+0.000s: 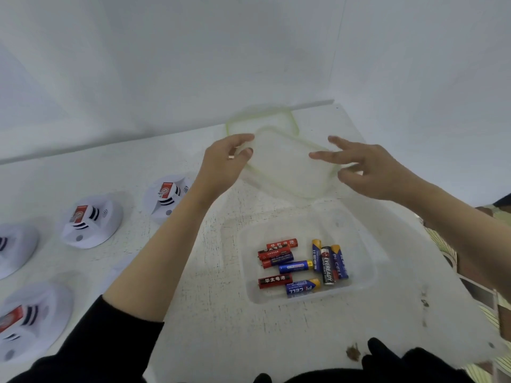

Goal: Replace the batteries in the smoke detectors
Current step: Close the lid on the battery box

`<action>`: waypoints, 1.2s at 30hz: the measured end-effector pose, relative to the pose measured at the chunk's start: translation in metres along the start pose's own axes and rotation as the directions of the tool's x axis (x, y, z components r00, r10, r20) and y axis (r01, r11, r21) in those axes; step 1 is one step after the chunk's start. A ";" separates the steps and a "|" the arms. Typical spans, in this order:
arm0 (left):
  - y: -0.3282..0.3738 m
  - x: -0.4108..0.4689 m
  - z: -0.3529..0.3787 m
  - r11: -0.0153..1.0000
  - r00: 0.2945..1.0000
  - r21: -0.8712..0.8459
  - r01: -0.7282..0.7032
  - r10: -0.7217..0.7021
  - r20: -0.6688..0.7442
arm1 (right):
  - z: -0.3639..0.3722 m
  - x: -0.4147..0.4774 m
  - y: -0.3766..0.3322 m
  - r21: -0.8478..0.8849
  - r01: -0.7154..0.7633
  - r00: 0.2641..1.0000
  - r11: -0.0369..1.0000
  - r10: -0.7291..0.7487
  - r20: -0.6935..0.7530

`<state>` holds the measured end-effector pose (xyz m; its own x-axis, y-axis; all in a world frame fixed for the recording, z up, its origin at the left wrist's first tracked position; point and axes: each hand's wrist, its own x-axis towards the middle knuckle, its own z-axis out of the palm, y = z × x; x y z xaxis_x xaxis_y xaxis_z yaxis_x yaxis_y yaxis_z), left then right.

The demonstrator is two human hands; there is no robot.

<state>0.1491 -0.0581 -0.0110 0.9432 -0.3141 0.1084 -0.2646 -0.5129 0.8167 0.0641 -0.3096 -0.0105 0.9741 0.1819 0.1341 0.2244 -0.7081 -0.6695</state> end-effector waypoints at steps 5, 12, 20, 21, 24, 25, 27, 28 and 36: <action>-0.002 -0.008 -0.010 0.994 0.996 -0.062 0.085 -0.083 0.026 | 0.002 0.008 -0.002 0.183 -0.192 0.976 0.964 0.207 -0.066; 0.003 -0.025 -0.025 0.940 0.950 -0.191 0.282 -0.245 0.195 | 0.005 0.028 0.000 0.311 -0.196 0.968 0.930 0.234 -0.090; -0.004 0.001 -0.029 0.932 0.951 -0.188 0.310 -0.298 0.086 | -0.001 0.066 0.009 0.482 -0.329 0.890 0.812 0.437 -0.129; -0.007 0.011 -0.027 0.925 0.943 -0.185 0.331 -0.327 0.056 | -0.001 0.076 0.012 0.490 -0.383 0.868 0.783 0.486 -0.100; -0.010 0.042 -0.019 0.899 0.911 -0.157 0.408 -0.413 -0.001 | 0.001 0.106 0.018 0.562 -0.523 0.788 0.641 0.615 0.031; -0.010 0.051 -0.016 0.882 0.895 -0.171 0.440 -0.447 -0.002 | 0.001 0.115 0.018 0.606 -0.540 0.766 0.584 0.640 0.065; -0.011 0.067 -0.011 0.824 0.862 -0.284 0.489 -0.506 0.016 | 0.002 0.130 0.022 0.710 -0.521 0.743 0.475 0.661 0.103; -0.012 0.075 -0.009 0.792 0.845 -0.339 0.508 -0.535 0.015 | 0.003 0.137 0.024 0.743 -0.508 0.738 0.437 0.666 0.113; -0.014 0.093 -0.014 0.637 0.786 -0.561 0.529 -0.617 0.040 | -0.001 0.150 0.028 0.688 -0.539 0.717 0.486 0.693 0.073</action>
<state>0.2433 -0.0691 -0.0051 0.8963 0.0375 -0.4418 0.4432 -0.0448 0.8953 0.2164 -0.3029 -0.0081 0.8524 -0.3106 -0.4207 -0.4345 0.0267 -0.9003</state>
